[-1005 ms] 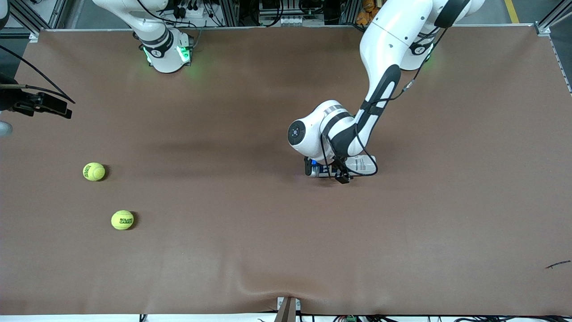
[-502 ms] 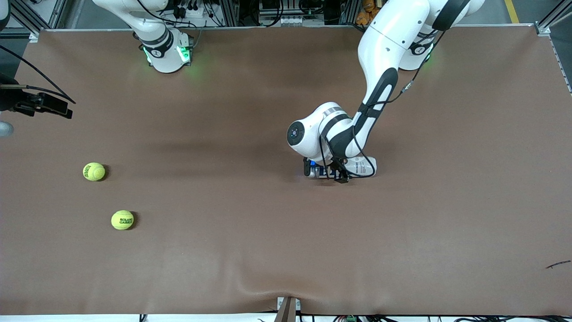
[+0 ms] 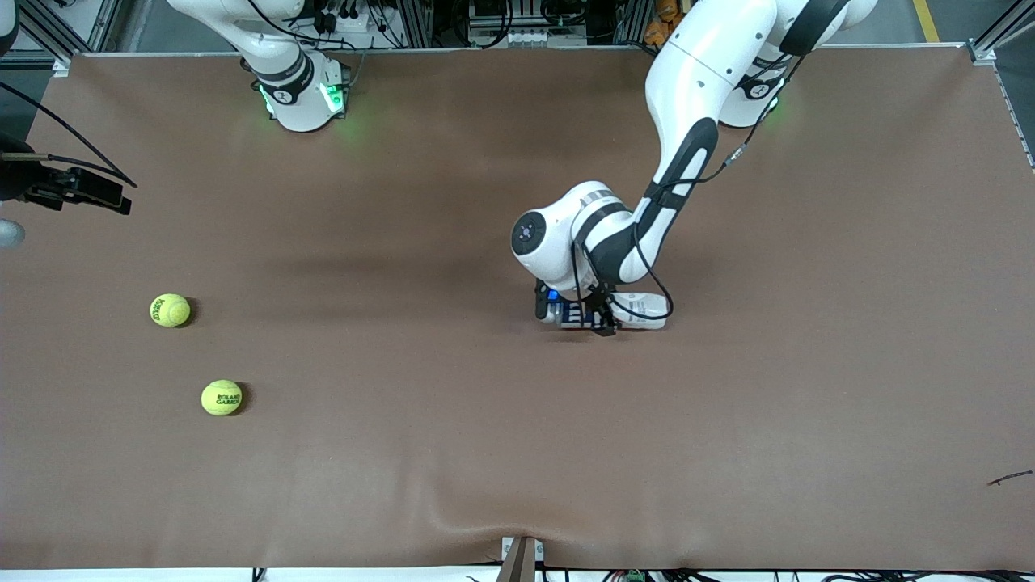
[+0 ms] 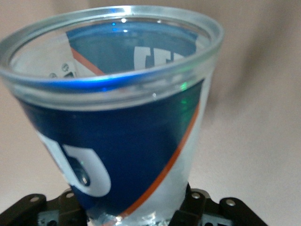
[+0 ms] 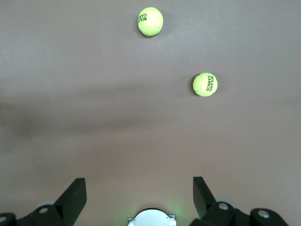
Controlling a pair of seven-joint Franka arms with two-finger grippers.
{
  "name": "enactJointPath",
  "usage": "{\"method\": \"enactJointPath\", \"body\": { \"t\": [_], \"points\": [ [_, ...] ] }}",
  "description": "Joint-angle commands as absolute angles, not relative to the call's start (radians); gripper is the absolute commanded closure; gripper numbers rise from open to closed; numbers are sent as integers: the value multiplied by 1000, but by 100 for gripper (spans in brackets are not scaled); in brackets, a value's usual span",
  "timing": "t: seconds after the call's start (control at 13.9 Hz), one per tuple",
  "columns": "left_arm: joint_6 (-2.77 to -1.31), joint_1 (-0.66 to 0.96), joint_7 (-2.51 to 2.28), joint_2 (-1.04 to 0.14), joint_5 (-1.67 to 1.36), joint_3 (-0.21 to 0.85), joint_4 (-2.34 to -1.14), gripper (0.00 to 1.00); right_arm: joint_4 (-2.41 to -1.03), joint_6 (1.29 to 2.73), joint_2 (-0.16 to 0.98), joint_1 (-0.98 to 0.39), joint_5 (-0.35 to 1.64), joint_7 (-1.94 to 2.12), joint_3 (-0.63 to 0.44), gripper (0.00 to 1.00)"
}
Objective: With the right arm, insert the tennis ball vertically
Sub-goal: 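Lift the can and tilt it upright, open end up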
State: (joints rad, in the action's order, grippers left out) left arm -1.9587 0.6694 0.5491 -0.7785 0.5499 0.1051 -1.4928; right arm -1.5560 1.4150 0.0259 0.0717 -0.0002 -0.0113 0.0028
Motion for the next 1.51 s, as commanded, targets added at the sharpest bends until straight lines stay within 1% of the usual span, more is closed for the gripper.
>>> {"method": "enactJointPath", "body": {
  "t": [0.0,0.07,0.43,0.57,0.86,1.0,1.15,1.29,1.36,1.44],
  "points": [
    [-1951,695,487,-773,554,141,-1404,36,-1560,1411,20,94,-5,-5,18,0],
    [-1962,693,412,-772,552,188,-1338,36,-1560,1411,20,94,-5,-5,18,0],
    [-2135,686,201,-736,552,256,-1328,36,-1566,1414,20,95,-3,-5,18,0],
    [-2248,684,93,-727,552,259,-1328,37,-1566,1414,20,94,-2,-5,18,0],
    [-2530,689,-110,-742,552,259,-1335,36,-1577,1420,20,94,-2,-5,18,0],
    [-2649,689,-191,-758,552,259,-1336,37,-1592,1440,31,92,-2,-5,17,0],
    [-2835,690,-303,-793,555,256,-1344,35,-1638,1503,57,95,-14,-2,17,0],
    [-3074,686,-354,-850,566,241,-1356,35,-1689,1580,93,119,-35,2,17,0],
    [-3147,684,-354,-870,566,221,-1361,35,-1709,1627,118,132,-64,27,17,0],
    [-3186,684,-356,-885,558,213,-1364,35,-1735,1679,144,147,-78,76,17,0]
  ]
}}
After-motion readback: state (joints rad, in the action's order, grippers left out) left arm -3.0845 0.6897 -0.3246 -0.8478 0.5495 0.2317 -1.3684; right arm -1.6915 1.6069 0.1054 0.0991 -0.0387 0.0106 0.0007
